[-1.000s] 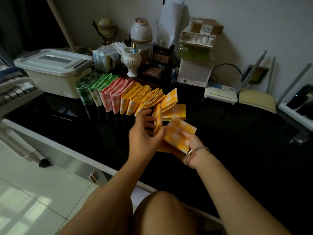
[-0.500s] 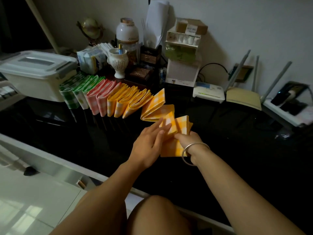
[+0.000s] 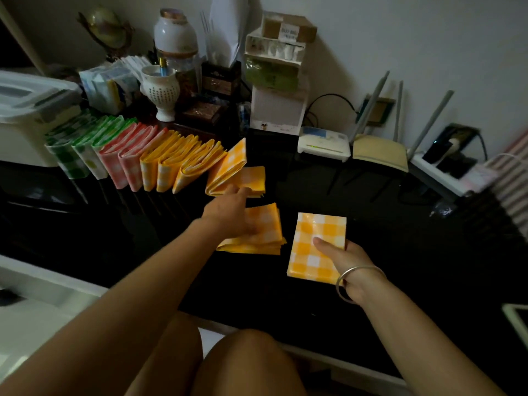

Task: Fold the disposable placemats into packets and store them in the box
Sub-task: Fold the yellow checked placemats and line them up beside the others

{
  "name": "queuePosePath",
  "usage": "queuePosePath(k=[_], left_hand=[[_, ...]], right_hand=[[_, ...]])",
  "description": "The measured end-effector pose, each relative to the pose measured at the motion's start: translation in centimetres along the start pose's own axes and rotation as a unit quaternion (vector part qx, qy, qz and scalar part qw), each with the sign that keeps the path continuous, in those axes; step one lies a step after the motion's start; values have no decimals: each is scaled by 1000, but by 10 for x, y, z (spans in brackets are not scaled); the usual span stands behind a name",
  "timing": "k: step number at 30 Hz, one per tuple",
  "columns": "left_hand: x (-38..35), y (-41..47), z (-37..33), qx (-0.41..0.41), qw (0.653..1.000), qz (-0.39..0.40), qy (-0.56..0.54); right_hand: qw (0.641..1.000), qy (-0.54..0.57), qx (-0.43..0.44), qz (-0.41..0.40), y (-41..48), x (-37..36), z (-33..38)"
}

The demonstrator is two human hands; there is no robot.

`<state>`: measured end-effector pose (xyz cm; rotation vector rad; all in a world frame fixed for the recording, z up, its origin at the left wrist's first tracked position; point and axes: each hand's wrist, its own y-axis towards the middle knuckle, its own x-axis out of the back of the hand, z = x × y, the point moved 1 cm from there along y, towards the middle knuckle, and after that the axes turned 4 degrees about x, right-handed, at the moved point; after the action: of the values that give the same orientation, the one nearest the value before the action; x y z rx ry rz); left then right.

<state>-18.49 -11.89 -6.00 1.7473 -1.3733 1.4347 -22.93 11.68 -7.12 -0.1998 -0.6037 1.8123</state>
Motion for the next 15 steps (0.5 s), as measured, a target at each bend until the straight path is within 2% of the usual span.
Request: queuePosePath(k=[2,7,9,12,15], left_hand=[[2,5,-1,0,999,20,42],[2,3,-14,-24,975,-8,223],[0,1,-12,-7,979,18,201],[-9,-4,-4,32,990,83,110],[-17,-15,0,50,994,83,59]], right_hand=[[1000,23,-6,9,-4,1,2],[990,123,-74,-8,-18,-3,12],[986,141,-86,1,-24,-8,9],[985,155,-75,20,-31,-21,2],[996,69,-50,21,-29,-32,-5]])
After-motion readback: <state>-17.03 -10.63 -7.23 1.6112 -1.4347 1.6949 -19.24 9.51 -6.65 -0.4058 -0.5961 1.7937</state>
